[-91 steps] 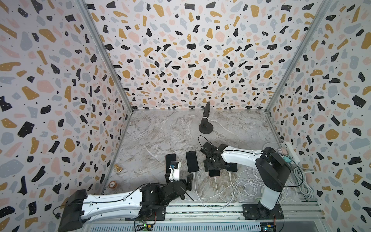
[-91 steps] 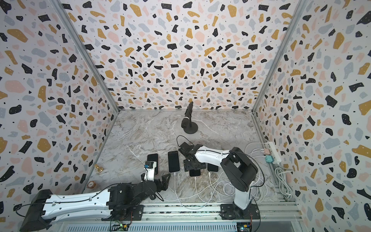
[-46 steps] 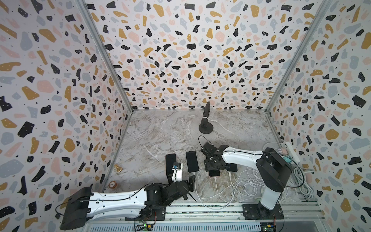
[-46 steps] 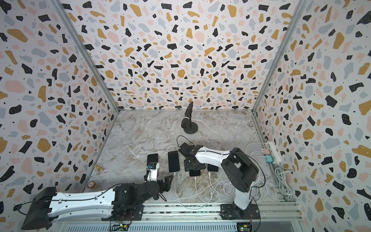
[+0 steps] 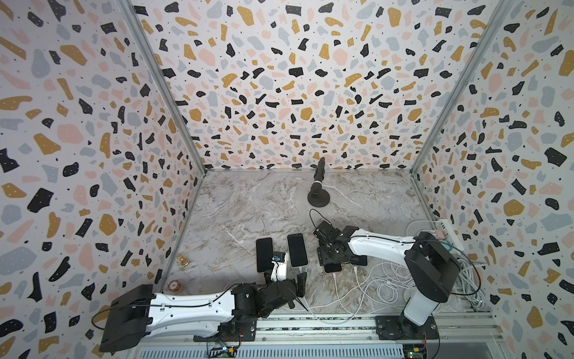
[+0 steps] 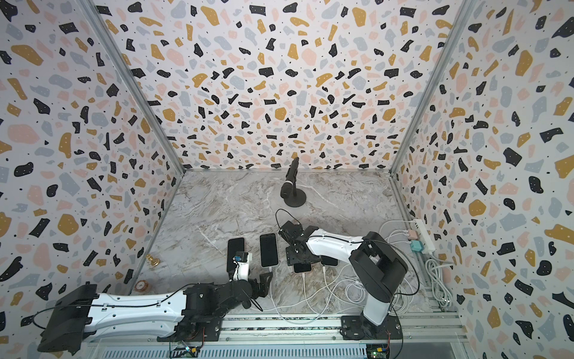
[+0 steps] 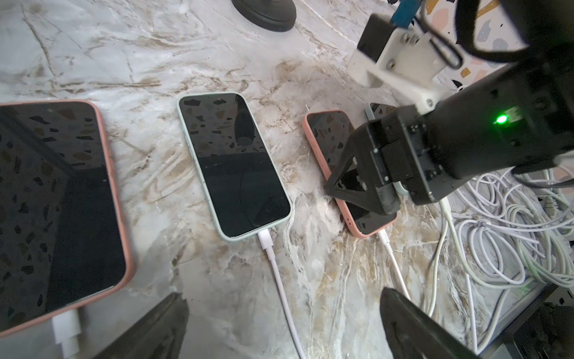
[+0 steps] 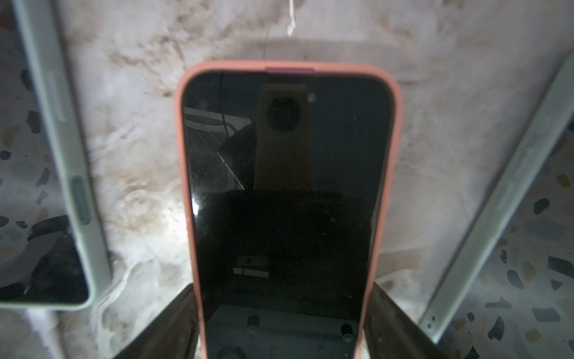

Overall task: Unplug the charging cable from the phone
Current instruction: Pick up the phone at the center of the board, then remove the charging cable from the phone.

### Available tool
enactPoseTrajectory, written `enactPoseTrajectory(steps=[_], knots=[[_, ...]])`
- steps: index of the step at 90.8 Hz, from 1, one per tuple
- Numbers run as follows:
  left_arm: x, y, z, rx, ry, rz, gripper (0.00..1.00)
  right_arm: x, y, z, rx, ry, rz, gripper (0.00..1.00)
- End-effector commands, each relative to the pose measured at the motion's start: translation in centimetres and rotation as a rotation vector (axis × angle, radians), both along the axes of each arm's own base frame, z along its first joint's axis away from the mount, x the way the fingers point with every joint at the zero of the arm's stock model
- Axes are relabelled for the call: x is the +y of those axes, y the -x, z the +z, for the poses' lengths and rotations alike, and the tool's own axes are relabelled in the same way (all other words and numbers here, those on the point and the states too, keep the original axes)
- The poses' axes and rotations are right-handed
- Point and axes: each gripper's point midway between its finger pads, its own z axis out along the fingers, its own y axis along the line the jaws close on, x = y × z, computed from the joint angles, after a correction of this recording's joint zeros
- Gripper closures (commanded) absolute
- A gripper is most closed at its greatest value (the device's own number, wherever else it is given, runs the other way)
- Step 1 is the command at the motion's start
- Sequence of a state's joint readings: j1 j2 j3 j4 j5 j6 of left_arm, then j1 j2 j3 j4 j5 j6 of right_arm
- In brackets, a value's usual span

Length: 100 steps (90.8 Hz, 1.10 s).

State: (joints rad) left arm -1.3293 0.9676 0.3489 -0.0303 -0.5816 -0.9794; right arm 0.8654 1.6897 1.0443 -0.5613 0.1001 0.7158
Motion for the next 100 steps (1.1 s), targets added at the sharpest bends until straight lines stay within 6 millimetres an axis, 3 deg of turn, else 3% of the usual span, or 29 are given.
enactPoseTrajectory(steps=[1,14,48,82,100], knots=[[-1.7,-0.2,0.8,-0.016,0.084,-0.028,0.0,0.9,-1.1,3.9,-0.112,-0.087,0.026,1.0],[-3.7,0.1,0.8,-0.018,0.136,-0.086,0.0,1.3,-1.4,5.9,-0.154,-0.127,0.038,1.0],[-9.5,1.7,1.2,0.01,0.298,-0.256,0.07,1.0,-1.6,7.5,-0.201,-0.161,0.021,1.0],[-13.5,2.8,0.0,0.042,0.358,-0.365,0.3,1.2,-1.7,8.2,-0.214,-0.18,0.026,1.0],[-14.2,2.7,-0.4,0.042,0.369,-0.365,0.38,1.2,-1.5,8.8,-0.224,-0.199,0.028,1.0]])
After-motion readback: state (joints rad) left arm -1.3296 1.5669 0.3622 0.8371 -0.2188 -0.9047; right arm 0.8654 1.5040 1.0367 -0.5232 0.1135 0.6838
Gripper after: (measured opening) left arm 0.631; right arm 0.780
